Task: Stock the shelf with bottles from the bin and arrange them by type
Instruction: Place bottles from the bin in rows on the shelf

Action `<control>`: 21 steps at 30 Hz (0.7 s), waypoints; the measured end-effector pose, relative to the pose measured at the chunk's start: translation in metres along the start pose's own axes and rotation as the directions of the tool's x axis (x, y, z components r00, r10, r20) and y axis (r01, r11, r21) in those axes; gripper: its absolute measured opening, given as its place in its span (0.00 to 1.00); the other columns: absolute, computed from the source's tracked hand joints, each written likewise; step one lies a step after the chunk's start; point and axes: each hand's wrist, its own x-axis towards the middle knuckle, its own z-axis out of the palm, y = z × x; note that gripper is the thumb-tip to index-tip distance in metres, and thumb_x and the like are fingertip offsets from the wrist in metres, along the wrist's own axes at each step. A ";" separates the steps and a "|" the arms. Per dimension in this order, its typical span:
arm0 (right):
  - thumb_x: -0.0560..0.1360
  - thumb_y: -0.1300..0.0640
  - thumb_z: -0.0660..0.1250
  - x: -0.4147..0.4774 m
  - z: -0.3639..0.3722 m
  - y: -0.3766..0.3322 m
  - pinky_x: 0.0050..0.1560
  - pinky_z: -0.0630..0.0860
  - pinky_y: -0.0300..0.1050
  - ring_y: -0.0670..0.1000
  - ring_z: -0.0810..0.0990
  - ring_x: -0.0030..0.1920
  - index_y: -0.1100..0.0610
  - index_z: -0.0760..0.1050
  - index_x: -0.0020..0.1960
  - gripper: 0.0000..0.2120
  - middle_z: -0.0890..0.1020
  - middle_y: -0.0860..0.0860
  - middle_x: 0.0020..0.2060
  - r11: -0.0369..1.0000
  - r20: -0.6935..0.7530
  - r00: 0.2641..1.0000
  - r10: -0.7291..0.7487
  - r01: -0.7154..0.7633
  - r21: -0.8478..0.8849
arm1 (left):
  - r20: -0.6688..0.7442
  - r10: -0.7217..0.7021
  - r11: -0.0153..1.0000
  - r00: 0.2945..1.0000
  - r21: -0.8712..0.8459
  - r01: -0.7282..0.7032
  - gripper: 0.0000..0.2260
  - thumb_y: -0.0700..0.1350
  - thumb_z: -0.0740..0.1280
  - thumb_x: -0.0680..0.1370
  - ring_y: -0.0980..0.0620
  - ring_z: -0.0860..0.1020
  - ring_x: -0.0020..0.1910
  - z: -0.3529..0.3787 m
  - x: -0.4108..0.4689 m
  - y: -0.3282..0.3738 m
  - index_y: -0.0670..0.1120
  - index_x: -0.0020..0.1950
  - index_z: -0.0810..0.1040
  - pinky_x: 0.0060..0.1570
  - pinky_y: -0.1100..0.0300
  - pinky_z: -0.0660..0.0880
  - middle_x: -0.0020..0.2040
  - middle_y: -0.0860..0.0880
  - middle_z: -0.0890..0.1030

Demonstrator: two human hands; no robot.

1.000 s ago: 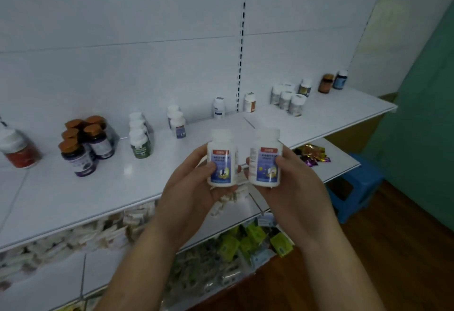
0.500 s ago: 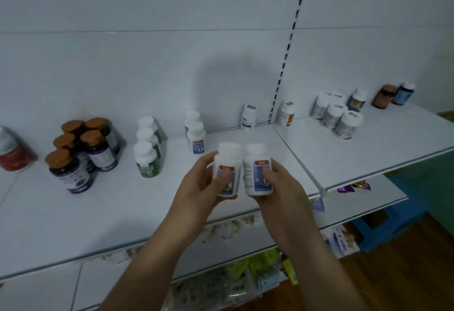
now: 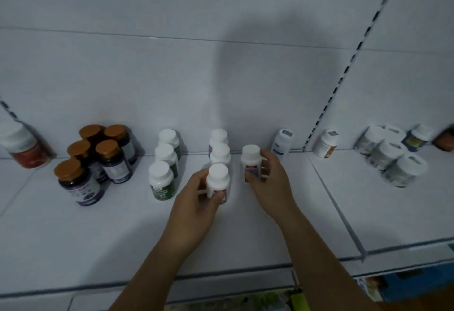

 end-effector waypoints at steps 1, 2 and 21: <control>0.77 0.62 0.73 0.009 0.002 0.003 0.54 0.78 0.33 0.36 0.81 0.53 0.46 0.71 0.66 0.22 0.81 0.42 0.56 1.000 0.017 1.000 -0.008 0.009 -0.008 | -0.009 0.002 1.000 1.000 0.000 -0.002 0.22 0.45 0.73 0.81 0.66 0.78 0.63 0.002 0.000 -0.001 0.59 0.73 0.73 0.60 0.71 0.75 0.66 0.64 0.79; 0.78 0.62 0.73 0.018 0.005 0.006 0.55 0.78 0.34 0.40 0.81 0.54 0.48 0.72 0.68 0.23 0.82 0.44 0.57 1.000 0.030 0.999 -0.019 0.020 -0.016 | -0.020 0.005 1.000 1.000 -0.003 -0.005 0.23 0.45 0.72 0.81 0.66 0.77 0.64 0.003 0.000 -0.001 0.57 0.75 0.73 0.60 0.71 0.75 0.67 0.63 0.79; 0.73 0.65 0.77 0.074 0.024 0.025 0.60 0.78 0.41 0.46 0.82 0.59 0.53 0.73 0.66 0.25 0.82 0.47 0.58 0.983 0.065 0.983 -0.173 0.176 -0.042 | -0.208 0.046 0.990 0.977 0.142 -0.016 0.26 0.43 0.70 0.82 0.63 0.71 0.71 0.037 0.004 -0.004 0.56 0.79 0.70 0.70 0.60 0.73 0.70 0.60 0.75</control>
